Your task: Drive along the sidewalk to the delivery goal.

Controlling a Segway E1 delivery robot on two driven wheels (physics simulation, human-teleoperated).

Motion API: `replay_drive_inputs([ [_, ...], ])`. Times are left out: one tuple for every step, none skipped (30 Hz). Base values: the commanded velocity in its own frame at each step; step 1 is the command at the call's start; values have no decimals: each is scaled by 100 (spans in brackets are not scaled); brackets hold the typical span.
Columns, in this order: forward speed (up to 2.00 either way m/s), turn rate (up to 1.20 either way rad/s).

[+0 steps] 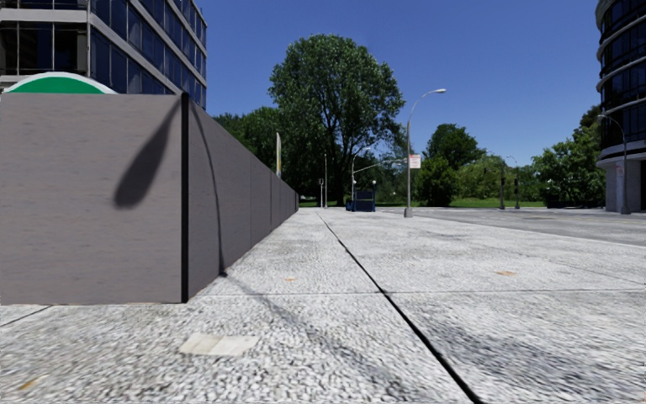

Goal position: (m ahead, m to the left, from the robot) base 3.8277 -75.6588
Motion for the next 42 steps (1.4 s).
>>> replay_drive_inputs([
  [200,0],
  [200,0],
  [200,-1],
  [200,-1],
  [200,-7],
  [200,-13],
  [200,-17],
  [200,-17],
  [200,-21],
  [200,-26],
  [200,-26],
  [200,-27],
  [200,-28],
  [200,-28],
  [200,-28],
  [200,-28],
  [200,-28],
  [200,-28],
  [200,-28],
  [200,-28],
  [200,-22],
  [200,0],
  [200,0],
  [200,0],
  [200,0],
  [200,0],
  [200,0],
  [200,0],
  [200,0],
  [200,0],
  [200,0],
  [200,0],
  [200,0],
  [200,0],
  [200,0],
  [200,0],
  [200,0],
  [200,0],
  [200,0],
  [200,0],
  [200,0],
  [200,0],
])
